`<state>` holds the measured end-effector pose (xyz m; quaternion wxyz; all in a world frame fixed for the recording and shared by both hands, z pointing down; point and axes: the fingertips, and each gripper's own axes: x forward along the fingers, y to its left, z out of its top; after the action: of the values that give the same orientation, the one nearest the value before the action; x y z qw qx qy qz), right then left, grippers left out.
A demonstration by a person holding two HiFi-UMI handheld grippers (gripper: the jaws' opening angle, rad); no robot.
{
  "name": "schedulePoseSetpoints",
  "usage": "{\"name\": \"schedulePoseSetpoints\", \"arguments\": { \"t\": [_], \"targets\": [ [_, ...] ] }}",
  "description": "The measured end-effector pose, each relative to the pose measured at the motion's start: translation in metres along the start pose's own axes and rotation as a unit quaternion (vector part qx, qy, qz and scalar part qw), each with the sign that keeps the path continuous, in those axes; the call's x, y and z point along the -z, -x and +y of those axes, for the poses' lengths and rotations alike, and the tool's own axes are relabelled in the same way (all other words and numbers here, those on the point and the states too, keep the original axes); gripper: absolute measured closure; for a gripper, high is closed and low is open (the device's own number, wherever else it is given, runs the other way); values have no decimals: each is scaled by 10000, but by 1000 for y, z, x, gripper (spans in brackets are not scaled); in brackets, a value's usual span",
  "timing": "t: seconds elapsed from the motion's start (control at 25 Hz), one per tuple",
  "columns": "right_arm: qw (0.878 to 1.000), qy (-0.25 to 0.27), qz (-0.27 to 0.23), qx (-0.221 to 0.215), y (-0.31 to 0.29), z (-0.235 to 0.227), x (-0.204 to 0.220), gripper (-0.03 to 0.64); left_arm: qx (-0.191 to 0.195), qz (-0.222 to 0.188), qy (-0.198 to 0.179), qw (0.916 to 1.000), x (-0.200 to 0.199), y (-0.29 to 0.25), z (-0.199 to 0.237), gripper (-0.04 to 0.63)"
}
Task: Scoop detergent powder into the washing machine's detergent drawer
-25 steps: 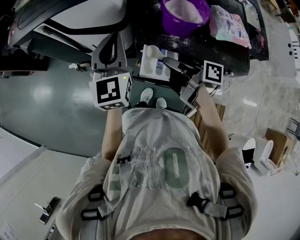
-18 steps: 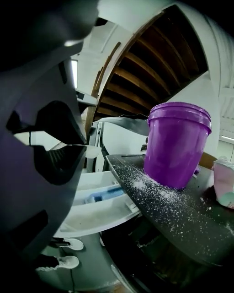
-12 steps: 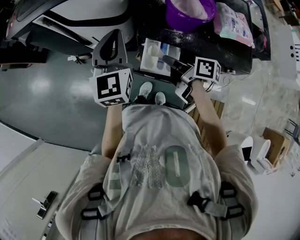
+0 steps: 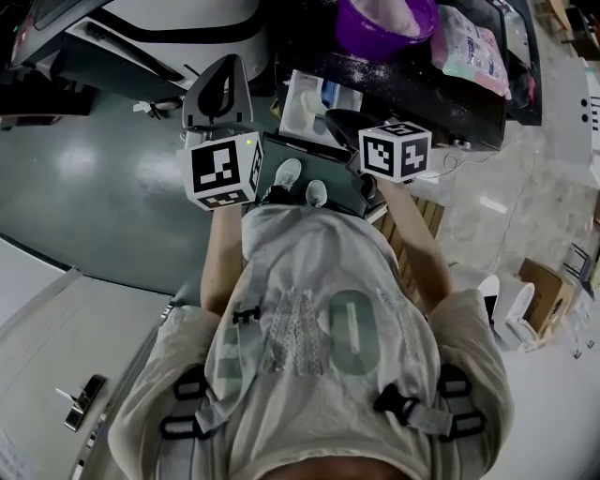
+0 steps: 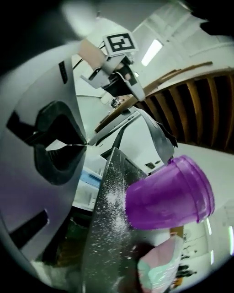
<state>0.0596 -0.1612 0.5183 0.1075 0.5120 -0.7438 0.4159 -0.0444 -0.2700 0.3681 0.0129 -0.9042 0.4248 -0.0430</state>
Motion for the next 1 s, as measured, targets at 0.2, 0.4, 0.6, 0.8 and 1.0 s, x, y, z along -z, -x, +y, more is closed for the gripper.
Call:
{"name": "schedulePoseSetpoints", "arguments": {
  "t": [0.2, 0.4, 0.6, 0.8, 1.0],
  "targets": [
    [9891, 1389, 265, 413, -8, 10, 1, 606, -9, 20, 10, 10000, 2, 1, -1, 575],
    [9532, 2822, 586, 908, -16, 13, 2, 606, -54, 26, 20, 10000, 3, 2, 2, 575],
    [9020, 4006, 842, 1371, -22, 10, 5, 606, -110, 69, 40, 9999, 7, 3, 6, 575],
    [8236, 5260, 928, 1909, -23, 7, 1, 604, -142, 106, 49, 9998, 10, 1, 9, 575],
    [7426, 6208, 880, 2353, -19, 4, -7, 605, -141, 116, 63, 9998, 11, 0, 11, 575]
  ]
}}
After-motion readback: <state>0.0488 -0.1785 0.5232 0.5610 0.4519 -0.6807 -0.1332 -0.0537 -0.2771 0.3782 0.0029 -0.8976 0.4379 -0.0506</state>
